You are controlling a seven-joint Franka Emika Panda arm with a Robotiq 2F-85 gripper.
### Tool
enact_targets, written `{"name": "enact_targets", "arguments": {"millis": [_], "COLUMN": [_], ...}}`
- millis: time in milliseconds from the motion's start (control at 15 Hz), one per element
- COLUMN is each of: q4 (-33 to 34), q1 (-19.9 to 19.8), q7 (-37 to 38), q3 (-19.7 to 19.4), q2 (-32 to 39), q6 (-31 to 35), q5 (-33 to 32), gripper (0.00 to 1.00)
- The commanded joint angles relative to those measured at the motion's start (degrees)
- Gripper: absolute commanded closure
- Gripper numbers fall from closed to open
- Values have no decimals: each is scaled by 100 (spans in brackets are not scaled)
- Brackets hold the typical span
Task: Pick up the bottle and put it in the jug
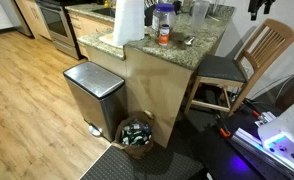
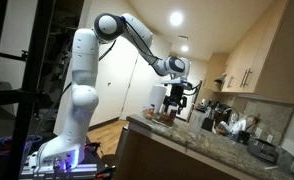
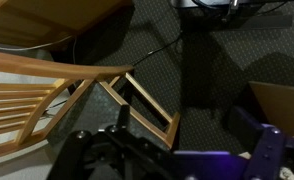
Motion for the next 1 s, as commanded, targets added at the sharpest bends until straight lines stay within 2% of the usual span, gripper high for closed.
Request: {"name": "enact_targets", "arguments": {"millis": [0,133,400,533,600,667,733,933], "q4": [11,-59,-94,-80,-116,-142,-10,-12], "q1": [42,26,27,53,66,69,47,60], "q7": [3,211,421,37,-95,-32,145,126], "q3": [-37,-36,-55,-61,-76,-85,-27,-25], "q2": [2,-25,-38,-50,-70,-76,1,1], "q6": [-15,353,919,699,802,990,755,813], "q5": [-4,-98,110,133,168,253,93,154], "gripper": [0,0,0,0,0,0,0,0]}}
